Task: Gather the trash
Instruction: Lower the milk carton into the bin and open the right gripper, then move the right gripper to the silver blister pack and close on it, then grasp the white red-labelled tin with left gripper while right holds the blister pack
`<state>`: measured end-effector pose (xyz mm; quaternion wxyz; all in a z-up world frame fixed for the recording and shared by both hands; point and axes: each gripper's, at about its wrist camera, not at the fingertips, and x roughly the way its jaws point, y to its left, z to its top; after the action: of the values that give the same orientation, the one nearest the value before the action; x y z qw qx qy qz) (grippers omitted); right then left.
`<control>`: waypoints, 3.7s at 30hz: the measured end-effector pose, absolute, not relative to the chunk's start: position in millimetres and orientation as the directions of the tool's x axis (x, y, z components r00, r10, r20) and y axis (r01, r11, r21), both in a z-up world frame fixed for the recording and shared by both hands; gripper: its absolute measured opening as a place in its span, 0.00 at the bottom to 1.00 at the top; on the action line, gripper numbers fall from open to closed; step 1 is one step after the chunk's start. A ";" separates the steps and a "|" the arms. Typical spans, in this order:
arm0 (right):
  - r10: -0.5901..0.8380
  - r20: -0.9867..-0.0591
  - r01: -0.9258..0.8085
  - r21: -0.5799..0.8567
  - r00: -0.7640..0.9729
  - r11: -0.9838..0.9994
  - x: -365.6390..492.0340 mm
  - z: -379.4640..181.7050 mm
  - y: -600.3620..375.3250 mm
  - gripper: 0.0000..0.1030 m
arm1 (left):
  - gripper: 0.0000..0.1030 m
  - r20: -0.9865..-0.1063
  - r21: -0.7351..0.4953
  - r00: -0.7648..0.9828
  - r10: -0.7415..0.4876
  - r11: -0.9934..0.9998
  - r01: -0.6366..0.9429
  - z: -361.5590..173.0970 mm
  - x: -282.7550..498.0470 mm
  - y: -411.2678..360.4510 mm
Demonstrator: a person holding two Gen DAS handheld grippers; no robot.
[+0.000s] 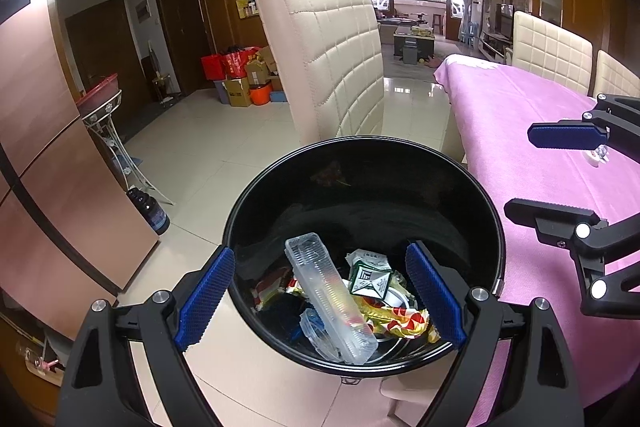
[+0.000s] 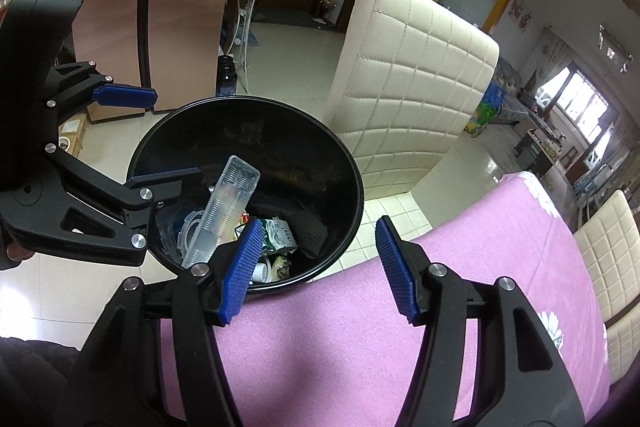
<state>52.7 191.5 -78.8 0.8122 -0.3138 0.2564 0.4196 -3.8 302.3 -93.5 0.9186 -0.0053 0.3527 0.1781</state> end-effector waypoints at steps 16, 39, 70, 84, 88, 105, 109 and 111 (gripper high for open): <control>0.453 -0.679 -0.769 -0.268 0.578 0.580 97.2 -83.2 132.4 0.58 | 0.83 -0.636 0.131 0.738 0.225 0.974 -0.184 -86.5 36.9 237.0; 0.267 -0.681 -0.492 -0.157 0.682 0.856 208.2 -101.6 -47.7 0.58 | 0.83 -0.657 0.122 0.754 0.026 0.990 0.072 -88.9 145.7 82.1; 0.277 -0.746 -0.444 -0.027 0.605 0.896 287.6 -125.5 -83.7 0.49 | 0.83 -0.775 0.098 0.629 -0.062 0.971 0.217 -127.9 245.9 11.5; 0.330 -0.765 -0.449 0.061 0.553 0.892 297.9 -132.2 -89.3 0.35 | 0.83 -0.793 0.037 0.603 -0.093 0.979 0.199 -128.6 259.1 22.7; 0.293 -0.764 -0.444 0.010 0.574 0.896 292.1 -129.6 -86.8 0.24 | 0.71 -0.785 0.042 0.613 -0.091 0.979 0.199 -126.1 253.7 26.9; 0.229 -0.745 -0.418 -0.074 0.627 0.905 266.6 -123.0 -86.9 0.06 | 0.37 -0.742 0.070 0.666 -0.077 0.979 0.191 -117.0 231.7 29.6; 0.235 -0.732 -0.425 -0.082 0.639 0.901 257.9 -116.5 -85.0 0.06 | 0.37 -0.740 0.061 0.669 -0.072 0.983 0.173 -115.9 227.0 36.7; 0.229 -0.730 -0.433 -0.101 0.644 0.896 252.0 -116.1 -82.1 0.06 | 0.37 -0.736 0.057 0.673 -0.073 0.984 0.170 -113.7 222.7 39.4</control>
<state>252.0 -82.1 -116.1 0.8966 -0.1343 0.3797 0.1844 222.7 39.4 -113.7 0.9125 0.0605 0.3990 -0.0667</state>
